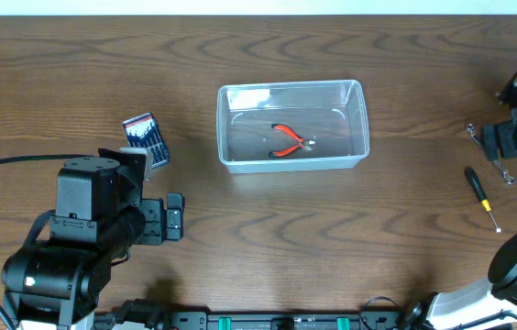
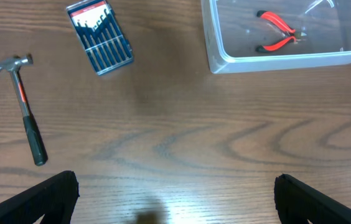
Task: Pack container
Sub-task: 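Move right gripper back toward the chrome wrench, then lower right gripper onto the chrome wrench and grasp it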
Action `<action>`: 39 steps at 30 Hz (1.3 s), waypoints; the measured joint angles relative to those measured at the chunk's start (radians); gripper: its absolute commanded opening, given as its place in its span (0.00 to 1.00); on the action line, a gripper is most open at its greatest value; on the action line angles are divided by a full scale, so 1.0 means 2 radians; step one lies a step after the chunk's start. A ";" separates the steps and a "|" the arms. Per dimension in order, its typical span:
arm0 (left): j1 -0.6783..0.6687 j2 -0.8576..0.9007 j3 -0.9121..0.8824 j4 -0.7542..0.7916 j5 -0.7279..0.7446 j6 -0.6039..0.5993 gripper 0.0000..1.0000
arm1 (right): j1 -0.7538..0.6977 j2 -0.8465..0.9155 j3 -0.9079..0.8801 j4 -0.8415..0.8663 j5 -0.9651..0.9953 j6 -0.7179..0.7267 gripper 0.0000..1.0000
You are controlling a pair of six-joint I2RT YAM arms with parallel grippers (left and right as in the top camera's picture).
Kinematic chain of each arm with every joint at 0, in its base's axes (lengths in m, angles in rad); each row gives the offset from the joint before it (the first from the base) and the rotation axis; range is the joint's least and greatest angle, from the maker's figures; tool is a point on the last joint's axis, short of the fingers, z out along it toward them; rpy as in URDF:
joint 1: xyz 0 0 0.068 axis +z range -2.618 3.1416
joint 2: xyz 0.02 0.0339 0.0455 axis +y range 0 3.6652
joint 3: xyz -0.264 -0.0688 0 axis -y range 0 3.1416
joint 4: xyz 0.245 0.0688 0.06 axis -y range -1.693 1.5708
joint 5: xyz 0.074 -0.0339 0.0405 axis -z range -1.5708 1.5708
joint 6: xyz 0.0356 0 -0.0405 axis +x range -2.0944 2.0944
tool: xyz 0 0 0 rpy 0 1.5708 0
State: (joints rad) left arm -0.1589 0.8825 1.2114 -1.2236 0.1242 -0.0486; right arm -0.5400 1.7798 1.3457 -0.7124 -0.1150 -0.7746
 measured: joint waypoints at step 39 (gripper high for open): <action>0.000 0.000 0.000 -0.002 0.000 -0.004 0.98 | -0.028 0.128 -0.003 -0.007 -0.011 -0.041 0.93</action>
State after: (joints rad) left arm -0.1589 0.8825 1.2114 -1.2270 0.1242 -0.0574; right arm -0.5964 2.0365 1.3396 -0.7261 -0.1375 -0.8562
